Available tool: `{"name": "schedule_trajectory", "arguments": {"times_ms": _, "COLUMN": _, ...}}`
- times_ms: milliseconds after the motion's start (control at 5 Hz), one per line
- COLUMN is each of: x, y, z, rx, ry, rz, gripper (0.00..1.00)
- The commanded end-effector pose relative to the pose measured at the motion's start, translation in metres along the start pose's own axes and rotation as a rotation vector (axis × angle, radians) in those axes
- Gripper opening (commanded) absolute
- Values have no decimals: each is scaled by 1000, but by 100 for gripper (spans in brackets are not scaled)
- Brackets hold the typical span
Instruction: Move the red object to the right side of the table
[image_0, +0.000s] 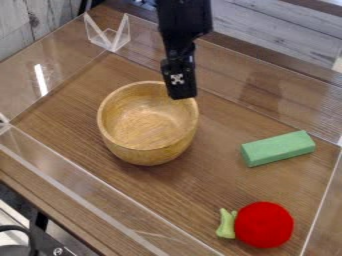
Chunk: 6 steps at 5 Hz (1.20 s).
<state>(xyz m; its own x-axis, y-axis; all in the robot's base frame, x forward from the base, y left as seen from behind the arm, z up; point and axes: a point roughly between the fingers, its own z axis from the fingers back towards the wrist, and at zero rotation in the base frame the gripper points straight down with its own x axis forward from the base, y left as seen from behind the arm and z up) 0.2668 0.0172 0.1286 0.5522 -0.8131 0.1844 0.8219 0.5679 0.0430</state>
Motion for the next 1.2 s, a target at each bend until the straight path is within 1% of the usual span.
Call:
{"name": "schedule_trajectory", "arguments": {"times_ms": 0, "x": -4, "y": 23, "z": -2, "rx": 74, "ry": -15, "rz": 33, "gripper": 100}}
{"name": "schedule_trajectory", "arguments": {"times_ms": 200, "x": -12, "y": 35, "z": -18, "rx": 92, "ry": -8, "rz": 62, "gripper": 100}}
{"name": "schedule_trajectory", "arguments": {"times_ms": 600, "x": 2, "y": 57, "z": -33, "rx": 131, "ry": 3, "rz": 152, "gripper": 100}}
{"name": "schedule_trajectory", "arguments": {"times_ms": 1000, "x": 6, "y": 72, "z": -48, "rx": 174, "ry": 6, "rz": 249, "gripper": 100}}
